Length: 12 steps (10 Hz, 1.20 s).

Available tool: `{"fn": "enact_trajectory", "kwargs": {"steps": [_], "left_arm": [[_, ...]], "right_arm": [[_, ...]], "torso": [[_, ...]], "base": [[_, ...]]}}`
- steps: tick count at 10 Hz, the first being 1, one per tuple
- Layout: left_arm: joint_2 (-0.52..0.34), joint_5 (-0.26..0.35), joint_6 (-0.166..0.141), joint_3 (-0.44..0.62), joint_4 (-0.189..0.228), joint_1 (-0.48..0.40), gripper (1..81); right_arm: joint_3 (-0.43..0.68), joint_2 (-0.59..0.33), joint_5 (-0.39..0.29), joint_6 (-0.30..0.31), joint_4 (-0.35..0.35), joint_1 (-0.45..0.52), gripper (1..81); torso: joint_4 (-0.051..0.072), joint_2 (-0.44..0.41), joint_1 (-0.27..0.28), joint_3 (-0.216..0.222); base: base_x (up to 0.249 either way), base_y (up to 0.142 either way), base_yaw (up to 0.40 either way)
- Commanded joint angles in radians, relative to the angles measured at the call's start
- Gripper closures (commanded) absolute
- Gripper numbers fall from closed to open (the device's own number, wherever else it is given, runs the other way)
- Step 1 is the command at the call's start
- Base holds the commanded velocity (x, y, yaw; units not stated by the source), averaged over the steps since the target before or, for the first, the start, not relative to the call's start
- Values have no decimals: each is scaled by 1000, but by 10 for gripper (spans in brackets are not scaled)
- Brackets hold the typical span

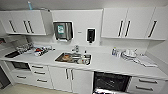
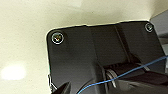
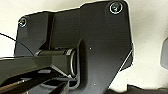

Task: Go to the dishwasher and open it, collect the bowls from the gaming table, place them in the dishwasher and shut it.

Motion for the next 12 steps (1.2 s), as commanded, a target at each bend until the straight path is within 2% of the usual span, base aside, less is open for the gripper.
{"fn": "enact_trajectory", "kwargs": {"steps": [1, 4, 5, 12], "left_arm": [[-8, 43, 16, -2, 22, -52, 10], [-7, 45, 41, -1, 27, -51, 10], [-10, 45, 43, -2, 26, -52, 10], [-2, 49, 41, -2, 19, -52, 10]], "right_arm": [[2, 1, -56, -4, 6, 35, 10], [2, 1, -56, -8, -19, 35, 10], [2, 3, -56, -7, -40, 35, 10], [3, 7, -56, -7, -48, 52, 10]], "torso": [[0, 0, 0, 0], [0, 0, 0, 0], [0, 0, 0, 0], [0, 0, 0, 0]], "base": [[0, 0, 375], [0, 0, 376], [0, 0, 376], [0, 0, 377]]}}
